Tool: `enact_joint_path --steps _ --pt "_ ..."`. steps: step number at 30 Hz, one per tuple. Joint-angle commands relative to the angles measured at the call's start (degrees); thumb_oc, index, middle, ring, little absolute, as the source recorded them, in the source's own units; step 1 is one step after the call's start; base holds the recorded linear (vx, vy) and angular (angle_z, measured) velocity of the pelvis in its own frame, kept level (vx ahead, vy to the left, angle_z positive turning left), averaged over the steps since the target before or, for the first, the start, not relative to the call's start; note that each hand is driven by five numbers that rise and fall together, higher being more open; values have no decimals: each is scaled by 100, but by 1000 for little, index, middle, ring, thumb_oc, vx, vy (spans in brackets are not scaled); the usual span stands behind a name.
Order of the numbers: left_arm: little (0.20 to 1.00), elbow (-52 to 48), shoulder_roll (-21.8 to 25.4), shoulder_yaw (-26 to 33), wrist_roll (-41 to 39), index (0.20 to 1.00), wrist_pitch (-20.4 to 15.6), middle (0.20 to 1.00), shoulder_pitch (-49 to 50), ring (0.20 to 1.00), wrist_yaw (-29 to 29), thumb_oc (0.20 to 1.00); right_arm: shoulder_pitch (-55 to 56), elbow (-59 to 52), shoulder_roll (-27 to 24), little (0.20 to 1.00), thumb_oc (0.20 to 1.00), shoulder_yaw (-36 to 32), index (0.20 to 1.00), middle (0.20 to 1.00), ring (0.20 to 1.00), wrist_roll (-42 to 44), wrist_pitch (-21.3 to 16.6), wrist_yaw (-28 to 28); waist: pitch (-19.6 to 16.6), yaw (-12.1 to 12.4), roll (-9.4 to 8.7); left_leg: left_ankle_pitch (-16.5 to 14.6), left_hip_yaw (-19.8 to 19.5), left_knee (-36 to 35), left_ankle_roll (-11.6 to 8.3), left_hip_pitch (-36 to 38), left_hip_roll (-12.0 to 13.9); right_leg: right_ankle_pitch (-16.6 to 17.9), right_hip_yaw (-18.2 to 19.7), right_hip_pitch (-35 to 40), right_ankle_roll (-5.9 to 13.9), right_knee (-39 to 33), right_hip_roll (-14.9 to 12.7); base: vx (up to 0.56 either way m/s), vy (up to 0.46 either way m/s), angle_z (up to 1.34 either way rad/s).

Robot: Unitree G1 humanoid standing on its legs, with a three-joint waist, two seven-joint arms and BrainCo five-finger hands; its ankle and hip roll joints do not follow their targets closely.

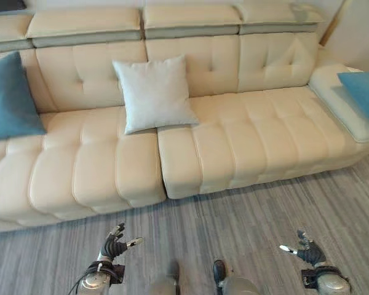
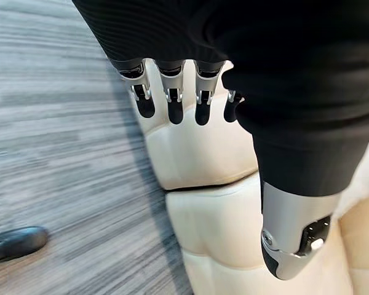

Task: Pick up all the scattered cushions and arrange them neatly on the sofa.

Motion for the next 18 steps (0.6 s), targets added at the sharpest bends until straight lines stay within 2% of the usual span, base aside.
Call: enact_joint_path --steps 1,4,9,12,13,14,15,16,17,18 --pt "1000 -47 248 -129 -71 1000 -167 1000 -20 1000 -30 1000 -169 -106 -85 1000 1000 61 1000 1000 1000 211 -173 -71 -149 -58 -78 -204 -6 129 -250 -62 6 8 -253 369 40 -325 481 41 67 -32" --pt "1000 -71 263 -159 -60 1000 -115 1000 1 1000 -61 1000 -221 -135 -58 1000 1000 110 1000 1000 1000 272 -148 -66 -117 -112 -74 -250 171 65 -169 81 33 10 -53 301 69 -154 531 37 75 -25" --pt "1000 -174 358 -132 -8 1000 -103 1000 70 1000 -59 1000 -383 -245 -49 1000 1000 258 1000 1000 1000 259 -127 -42 32 -59 -107 -382 503 229 -41 -10 91 39 180 22 146 111 584 8 64 -52" --pt "1000 -208 414 -88 21 1000 -99 1000 114 1000 -66 1000 -434 -308 -65 1000 1000 308 1000 1000 1000 199 -127 -47 74 -2 -100 -427 632 241 -1 -42 119 6 171 -114 188 264 576 11 44 -55" --pt "1000 -214 437 -76 47 1000 -93 1000 102 1000 -37 1000 -482 -332 -57 1000 1000 328 1000 1000 1000 189 -140 -57 115 27 -97 -480 714 234 9 -17 142 -33 23 -191 215 393 531 34 25 -87" --pt "1000 -370 485 -46 -23 1000 -60 1000 77 1000 -25 1000 -604 -363 -33 1000 1000 347 1000 1000 1000 181 -141 -114 169 134 -114 -553 1010 209 -9 14 244 15 -606 -365 297 517 277 16 4 -113" --pt "1000 -370 487 -45 -23 1000 -59 1000 76 1000 -25 1000 -606 -363 -31 1000 1000 347 1000 1000 1000 181 -141 -114 151 138 -116 -536 1017 205 -12 -10 246 35 -601 -388 294 505 280 65 -21 -205" --pt "1000 -460 494 -20 -93 1000 -68 1000 83 1000 -6 1000 -607 -410 -2 1000 1000 361 1000 1000 1000 221 -135 -133 172 149 -132 -582 1202 161 -35 110 305 70 -998 -380 297 480 131 212 12 -189" --pt "1000 -588 521 -17 -142 1000 -76 1000 51 1000 30 1000 -725 -408 -19 1000 1000 466 1000 1000 1000 120 -91 -178 180 215 -95 -735 1482 75 -95 342 408 152 -1804 -559 371 513 -100 138 -7 -141" --pt "1000 -591 518 -12 -142 1000 -77 1000 44 1000 32 1000 -735 -411 -21 1000 1000 465 1000 1000 1000 119 -90 -179 203 215 -131 -611 1562 89 -73 278 397 268 -1845 -602 310 478 -125 180 12 -67"
